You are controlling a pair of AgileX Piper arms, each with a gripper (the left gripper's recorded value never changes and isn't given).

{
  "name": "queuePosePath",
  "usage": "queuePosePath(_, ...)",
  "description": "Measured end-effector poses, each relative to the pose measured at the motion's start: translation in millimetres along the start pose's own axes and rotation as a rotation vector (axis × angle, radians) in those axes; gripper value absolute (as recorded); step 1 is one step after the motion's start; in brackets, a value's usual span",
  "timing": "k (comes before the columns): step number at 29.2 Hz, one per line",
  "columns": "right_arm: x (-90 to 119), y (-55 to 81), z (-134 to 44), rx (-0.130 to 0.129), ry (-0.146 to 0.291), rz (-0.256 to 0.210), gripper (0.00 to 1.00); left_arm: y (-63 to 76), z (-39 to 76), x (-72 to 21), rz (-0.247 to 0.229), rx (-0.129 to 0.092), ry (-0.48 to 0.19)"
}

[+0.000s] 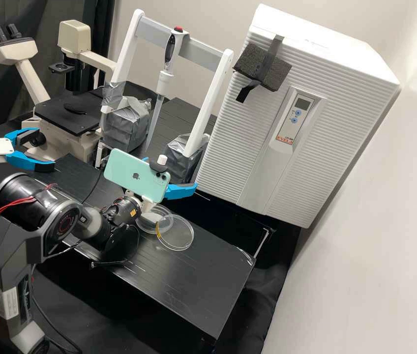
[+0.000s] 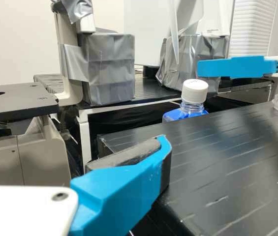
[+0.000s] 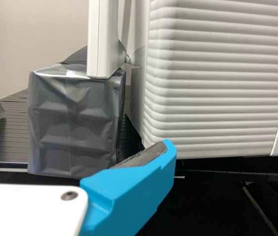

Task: Open the bottle

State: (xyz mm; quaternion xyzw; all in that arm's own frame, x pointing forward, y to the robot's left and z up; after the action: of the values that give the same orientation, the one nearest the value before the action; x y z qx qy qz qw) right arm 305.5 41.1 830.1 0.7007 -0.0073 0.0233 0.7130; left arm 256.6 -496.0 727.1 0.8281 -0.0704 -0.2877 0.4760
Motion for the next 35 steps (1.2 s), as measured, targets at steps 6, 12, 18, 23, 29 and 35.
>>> queuePosePath(6, 0.0, 0.0, 0.0, 0.000, 0.000, 0.000, 1.00, 1.2, -5.1, -1.5, 0.003, 0.003, 0.014)
queuePosePath(12, 0.0, 0.0, 0.0, 0.000, 0.000, 0.000, 1.00, 3.4, -5.2, -1.7, 0.009, -0.009, 0.009)
queuePosePath(18, 0.0, 0.0, 0.0, 0.000, 0.000, 0.000, 1.00, 8.5, -3.9, 1.5, 0.025, 0.005, -0.009)
queuePosePath(23, 0.0, 0.0, 0.0, 0.000, 0.000, 0.000, 1.00, 13.4, -2.0, 6.9, 0.045, 0.014, -0.023)
queuePosePath(29, 0.0, 0.0, 0.0, 0.000, 0.000, 0.000, 1.00, 12.2, 8.6, 23.5, 0.047, 0.019, -0.081)
queuePosePath(35, 0.0, 0.0, 0.0, 0.000, 0.000, 0.000, 1.00, 8.2, 13.3, 35.6, 0.041, 0.019, -0.110)
